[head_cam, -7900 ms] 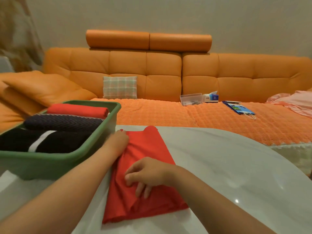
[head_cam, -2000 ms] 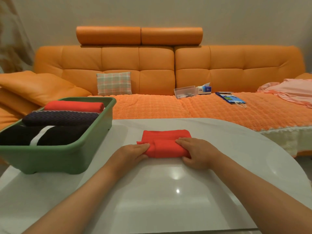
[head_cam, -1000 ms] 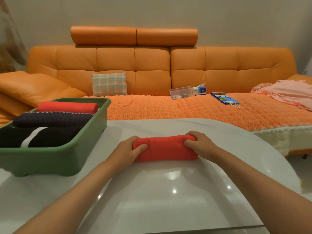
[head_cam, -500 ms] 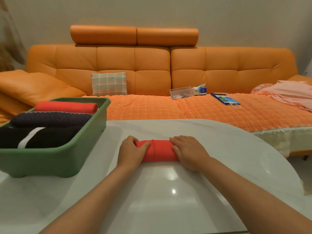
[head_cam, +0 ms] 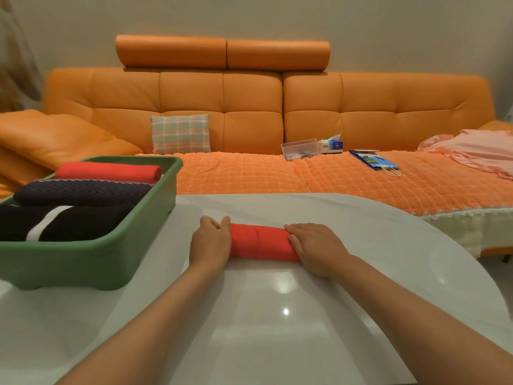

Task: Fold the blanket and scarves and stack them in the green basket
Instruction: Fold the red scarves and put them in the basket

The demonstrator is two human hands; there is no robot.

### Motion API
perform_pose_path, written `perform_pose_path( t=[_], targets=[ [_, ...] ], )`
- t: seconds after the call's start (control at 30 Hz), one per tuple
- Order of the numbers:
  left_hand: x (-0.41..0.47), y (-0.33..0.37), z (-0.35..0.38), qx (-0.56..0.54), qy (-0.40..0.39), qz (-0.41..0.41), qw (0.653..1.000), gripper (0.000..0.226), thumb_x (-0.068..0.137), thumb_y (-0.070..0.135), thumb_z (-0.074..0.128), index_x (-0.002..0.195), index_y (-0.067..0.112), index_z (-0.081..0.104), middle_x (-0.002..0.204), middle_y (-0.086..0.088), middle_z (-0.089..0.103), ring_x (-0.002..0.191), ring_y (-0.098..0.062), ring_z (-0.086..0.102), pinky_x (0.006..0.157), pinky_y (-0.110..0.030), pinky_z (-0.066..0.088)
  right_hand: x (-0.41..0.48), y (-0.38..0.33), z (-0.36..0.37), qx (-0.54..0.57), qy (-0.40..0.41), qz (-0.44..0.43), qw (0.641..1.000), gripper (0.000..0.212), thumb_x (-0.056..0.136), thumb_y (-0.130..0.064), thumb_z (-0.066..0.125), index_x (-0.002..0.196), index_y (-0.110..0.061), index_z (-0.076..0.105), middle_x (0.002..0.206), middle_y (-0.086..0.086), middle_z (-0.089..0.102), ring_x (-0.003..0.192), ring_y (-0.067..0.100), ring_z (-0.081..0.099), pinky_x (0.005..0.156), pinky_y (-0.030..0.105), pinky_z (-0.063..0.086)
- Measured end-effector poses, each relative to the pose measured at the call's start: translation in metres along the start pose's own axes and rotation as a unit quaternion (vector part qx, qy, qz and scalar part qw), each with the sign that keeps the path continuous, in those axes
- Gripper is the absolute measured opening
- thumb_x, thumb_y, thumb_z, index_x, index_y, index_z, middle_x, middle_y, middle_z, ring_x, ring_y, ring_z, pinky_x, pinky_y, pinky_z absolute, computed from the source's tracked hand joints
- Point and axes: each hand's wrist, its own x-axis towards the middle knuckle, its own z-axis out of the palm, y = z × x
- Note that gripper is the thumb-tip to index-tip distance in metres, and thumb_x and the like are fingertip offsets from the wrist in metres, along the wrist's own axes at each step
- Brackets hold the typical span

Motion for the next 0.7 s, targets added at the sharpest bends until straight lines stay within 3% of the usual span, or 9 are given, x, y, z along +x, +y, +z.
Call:
perform_pose_path(
  t=[0.07,0.2,0.27,0.4,0.53,0.6,0.67,0.7],
  targets=[
    [-0.011,-0.001,-0.003,-0.003,-0.006,0.003,1.000,0.039,0.090,0.051,0.059,0.084,0.013,0.056,0.079,0.000,0.060,0.075,-0.018,0.056,0.064,-0.032,0.039,0.000,0.003,0.001,0.001,0.006,0.012,1.000,0.047,0.108,-0.036,0.024,0.150,-0.026,0.042,0.150,-0.006,0.048,0.135,0.019,0.044,0.111,0.036,0.030],
    [-0.024,-0.007,-0.004,-0.078,-0.021,0.022,0.996,0.022,0.083,0.033,0.076,0.070,0.016,0.070,0.071,0.003,0.068,0.073,-0.012,0.063,0.062,-0.020,0.043,0.005,0.006,0.004,-0.005,0.010,0.027,1.000,0.047,0.107,-0.037,0.023,0.148,-0.028,0.045,0.148,-0.007,0.050,0.133,0.018,0.046,0.111,0.035,0.032],
    [-0.019,-0.008,-0.008,-0.086,-0.013,0.030,0.996,0.022,0.085,0.030,0.074,0.068,0.016,0.072,0.068,0.002,0.068,0.070,-0.015,0.063,0.062,-0.022,0.044,0.005,0.006,0.004,-0.001,0.010,0.028,1.000,0.047,0.107,-0.038,0.023,0.147,-0.029,0.045,0.148,-0.007,0.051,0.133,0.018,0.046,0.111,0.035,0.032],
    [-0.003,-0.013,-0.016,0.052,-0.031,0.088,0.994,0.032,0.094,0.037,0.061,0.070,0.018,0.069,0.071,0.002,0.066,0.072,-0.018,0.061,0.068,-0.034,0.048,0.003,0.007,0.004,0.000,0.018,0.025,1.000,0.046,0.108,-0.036,0.024,0.147,-0.029,0.046,0.148,-0.008,0.051,0.133,0.017,0.046,0.111,0.034,0.030],
    [0.004,-0.019,-0.019,0.110,-0.053,0.077,0.990,0.035,0.099,0.037,0.049,0.076,0.019,0.067,0.082,-0.001,0.068,0.083,-0.025,0.061,0.076,-0.038,0.049,0.003,0.008,0.004,0.002,0.022,0.017,1.000,0.044,0.108,-0.034,0.026,0.146,-0.028,0.047,0.147,-0.007,0.052,0.132,0.018,0.047,0.110,0.034,0.031],
    [0.006,-0.020,-0.021,0.133,-0.023,0.134,0.982,0.028,0.098,0.037,0.052,0.083,0.018,0.067,0.086,0.000,0.068,0.088,-0.026,0.060,0.078,-0.039,0.048,0.004,0.009,0.005,0.007,0.023,0.011,1.000,0.044,0.107,-0.033,0.027,0.147,-0.027,0.046,0.147,-0.007,0.052,0.132,0.018,0.047,0.110,0.034,0.031],
    [0.006,-0.016,-0.023,0.143,0.030,0.280,0.949,0.022,0.094,0.039,0.060,0.093,0.018,0.065,0.096,0.003,0.065,0.092,-0.022,0.056,0.081,-0.038,0.044,0.004,0.010,0.006,0.010,0.024,0.005,1.000,0.044,0.107,-0.033,0.028,0.147,-0.027,0.046,0.147,-0.006,0.052,0.132,0.018,0.047,0.110,0.034,0.031],
    [0.005,-0.012,-0.024,0.152,0.017,0.357,0.921,0.026,0.089,0.043,0.065,0.099,0.020,0.063,0.102,0.005,0.061,0.092,-0.018,0.053,0.080,-0.036,0.043,0.004,0.010,0.006,0.014,0.025,0.004,1.000,0.044,0.107,-0.033,0.028,0.147,-0.026,0.046,0.147,-0.006,0.052,0.132,0.018,0.047,0.110,0.034,0.031]
  ],
)
